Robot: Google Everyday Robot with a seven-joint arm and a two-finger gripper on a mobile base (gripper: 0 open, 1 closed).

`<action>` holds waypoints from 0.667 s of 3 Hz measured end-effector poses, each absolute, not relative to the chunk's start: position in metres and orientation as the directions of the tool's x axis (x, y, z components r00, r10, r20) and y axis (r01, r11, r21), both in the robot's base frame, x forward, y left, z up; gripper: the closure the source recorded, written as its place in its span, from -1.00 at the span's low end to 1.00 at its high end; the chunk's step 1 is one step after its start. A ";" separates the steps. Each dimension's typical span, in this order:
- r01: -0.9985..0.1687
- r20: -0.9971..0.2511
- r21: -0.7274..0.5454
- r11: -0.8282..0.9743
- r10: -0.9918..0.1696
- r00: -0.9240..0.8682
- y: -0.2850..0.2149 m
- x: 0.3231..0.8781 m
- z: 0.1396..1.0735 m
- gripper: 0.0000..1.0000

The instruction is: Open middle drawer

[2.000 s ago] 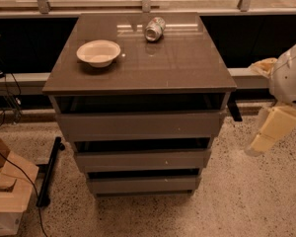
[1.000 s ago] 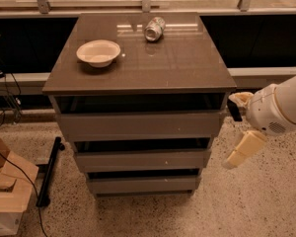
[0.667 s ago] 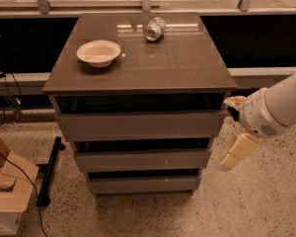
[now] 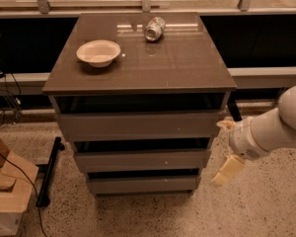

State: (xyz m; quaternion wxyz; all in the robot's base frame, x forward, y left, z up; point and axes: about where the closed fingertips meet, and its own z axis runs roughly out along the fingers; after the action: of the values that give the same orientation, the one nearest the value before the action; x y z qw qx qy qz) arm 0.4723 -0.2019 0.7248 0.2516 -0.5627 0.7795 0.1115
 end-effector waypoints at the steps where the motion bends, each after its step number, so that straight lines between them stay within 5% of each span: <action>1: -0.929 -0.569 -0.073 0.363 -0.780 -0.260 -0.203 0.486 0.679 -1.00; 2: -0.930 -0.610 -0.010 0.367 -0.740 -0.285 -0.200 0.497 0.631 -1.00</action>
Offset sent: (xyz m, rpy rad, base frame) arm 0.0427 0.0007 -0.1350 0.2052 0.0744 -0.0285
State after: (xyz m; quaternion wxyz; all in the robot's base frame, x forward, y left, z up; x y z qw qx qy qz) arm 0.4971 -0.1999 0.6310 0.2688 -0.5340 0.7817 0.1773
